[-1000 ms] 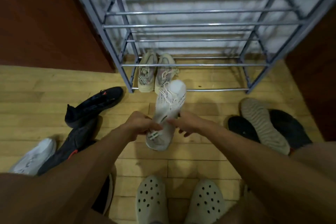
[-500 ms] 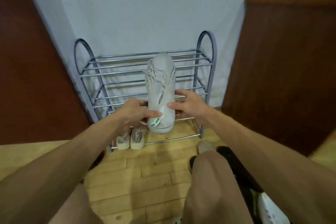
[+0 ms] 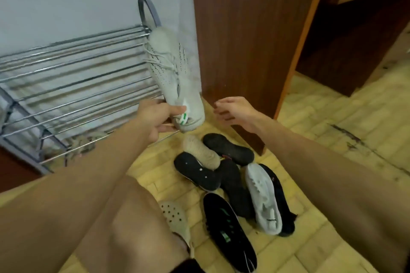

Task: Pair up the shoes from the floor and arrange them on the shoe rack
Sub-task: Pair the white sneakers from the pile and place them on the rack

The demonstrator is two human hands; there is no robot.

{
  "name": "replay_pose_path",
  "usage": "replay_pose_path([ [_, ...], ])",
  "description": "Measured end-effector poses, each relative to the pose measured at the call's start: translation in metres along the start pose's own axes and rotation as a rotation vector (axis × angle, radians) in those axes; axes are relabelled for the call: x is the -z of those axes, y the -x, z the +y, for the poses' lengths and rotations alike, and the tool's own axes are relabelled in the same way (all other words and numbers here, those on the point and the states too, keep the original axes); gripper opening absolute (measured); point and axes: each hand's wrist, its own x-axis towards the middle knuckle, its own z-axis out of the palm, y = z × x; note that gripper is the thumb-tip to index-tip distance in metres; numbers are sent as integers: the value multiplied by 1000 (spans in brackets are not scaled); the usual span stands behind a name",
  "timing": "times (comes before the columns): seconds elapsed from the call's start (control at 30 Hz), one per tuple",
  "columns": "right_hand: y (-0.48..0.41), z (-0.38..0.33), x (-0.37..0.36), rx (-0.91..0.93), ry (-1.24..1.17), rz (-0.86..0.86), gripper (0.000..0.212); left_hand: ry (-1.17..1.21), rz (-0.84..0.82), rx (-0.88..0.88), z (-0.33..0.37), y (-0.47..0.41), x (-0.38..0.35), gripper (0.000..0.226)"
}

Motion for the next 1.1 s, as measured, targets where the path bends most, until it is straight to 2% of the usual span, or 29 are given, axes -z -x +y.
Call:
replay_pose_path([
  [0.07,2,30,21,-77,52,26,8,-22,-32,65,-28,-4,-28,32],
  [0.13,4,63,41,-143,87,34,20,-45,-79,132,-56,-8,-54,27],
  [0.23,15,110,65,-248,82,53,23,-79,-138,229,-102,-14,-86,25],
  [0.37,29,171,85,-396,86,93,26,-180,-162,332,-166,-12,-112,40],
  [0.53,51,246,88,-542,180,87,33,-328,-189,386,-213,-3,-105,40],
  [0.67,69,288,86,-620,404,28,46,-398,-193,416,-218,0,-92,32],
  [0.77,70,303,74,-650,539,1,66,-424,-121,428,-222,0,-79,28],
  [0.87,67,317,50,-754,521,114,84,-413,-46,442,-228,0,-65,25],
  [0.97,66,328,29,-767,508,93,70,-355,28,506,-233,-1,-51,22],
  [1.1,67,334,31,-722,528,120,45,-330,63,590,-238,0,-36,35],
])
